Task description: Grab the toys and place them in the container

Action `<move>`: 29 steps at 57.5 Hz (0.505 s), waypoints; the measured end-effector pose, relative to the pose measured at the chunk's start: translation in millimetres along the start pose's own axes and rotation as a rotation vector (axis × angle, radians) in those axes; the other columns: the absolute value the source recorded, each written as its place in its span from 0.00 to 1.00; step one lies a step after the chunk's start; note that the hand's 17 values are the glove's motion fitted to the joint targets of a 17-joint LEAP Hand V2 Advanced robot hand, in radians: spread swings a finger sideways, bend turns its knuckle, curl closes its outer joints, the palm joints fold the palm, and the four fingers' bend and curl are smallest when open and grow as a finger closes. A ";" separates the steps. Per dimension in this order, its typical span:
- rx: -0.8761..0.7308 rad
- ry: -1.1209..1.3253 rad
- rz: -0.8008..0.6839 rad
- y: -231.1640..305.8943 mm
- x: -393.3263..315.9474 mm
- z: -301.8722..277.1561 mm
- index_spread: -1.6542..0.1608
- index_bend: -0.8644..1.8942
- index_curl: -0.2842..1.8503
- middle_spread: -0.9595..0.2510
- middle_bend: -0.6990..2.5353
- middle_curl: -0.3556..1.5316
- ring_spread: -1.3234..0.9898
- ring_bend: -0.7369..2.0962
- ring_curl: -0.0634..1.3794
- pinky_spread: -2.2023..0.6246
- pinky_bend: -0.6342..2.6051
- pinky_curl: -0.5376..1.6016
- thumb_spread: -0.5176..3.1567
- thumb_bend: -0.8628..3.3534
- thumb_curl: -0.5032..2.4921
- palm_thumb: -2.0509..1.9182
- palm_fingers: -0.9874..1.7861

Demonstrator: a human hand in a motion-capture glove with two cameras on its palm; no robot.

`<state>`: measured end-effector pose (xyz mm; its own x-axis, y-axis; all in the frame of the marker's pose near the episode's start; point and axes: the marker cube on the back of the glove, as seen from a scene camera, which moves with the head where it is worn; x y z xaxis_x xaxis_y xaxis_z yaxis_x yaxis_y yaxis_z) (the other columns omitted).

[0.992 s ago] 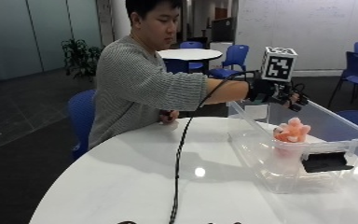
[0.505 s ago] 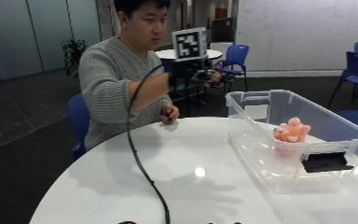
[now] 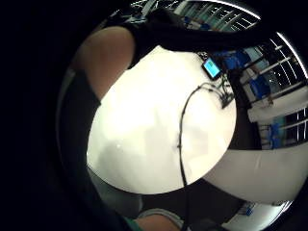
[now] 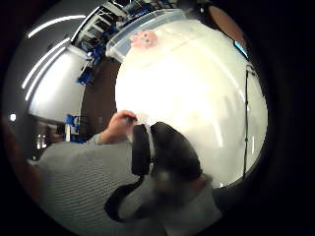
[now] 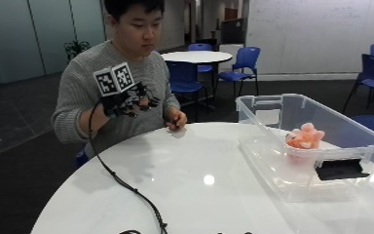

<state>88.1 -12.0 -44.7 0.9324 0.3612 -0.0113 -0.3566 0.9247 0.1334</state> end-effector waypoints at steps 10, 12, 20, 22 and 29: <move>-0.111 -0.123 0.091 59.1 -9.0 52.8 0.69 0.39 0.34 0.65 0.27 0.37 0.54 0.33 0.28 0.80 0.42 0.41 0.50 0.20 0.24 0.51 0.35; -0.131 -0.110 0.095 63.3 -8.3 57.8 0.69 0.39 0.34 0.65 0.27 0.37 0.54 0.33 0.28 0.80 0.42 0.41 0.50 0.20 0.24 0.51 0.35; -0.130 -0.121 0.086 66.5 -12.8 68.8 0.70 0.38 0.34 0.66 0.27 0.37 0.54 0.33 0.28 0.80 0.42 0.41 0.51 0.20 0.24 0.51 0.35; -0.136 -0.128 0.077 64.8 -13.1 70.9 0.70 0.38 0.35 0.66 0.27 0.37 0.54 0.33 0.28 0.80 0.42 0.41 0.51 0.20 0.24 0.51 0.35; -0.154 -0.121 0.048 57.1 -13.1 78.2 0.70 0.38 0.35 0.66 0.27 0.37 0.54 0.33 0.27 0.80 0.42 0.41 0.51 0.20 0.24 0.51 0.35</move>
<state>60.2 26.6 40.6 0.9109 0.3971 0.1117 -0.3972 0.9175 -0.0227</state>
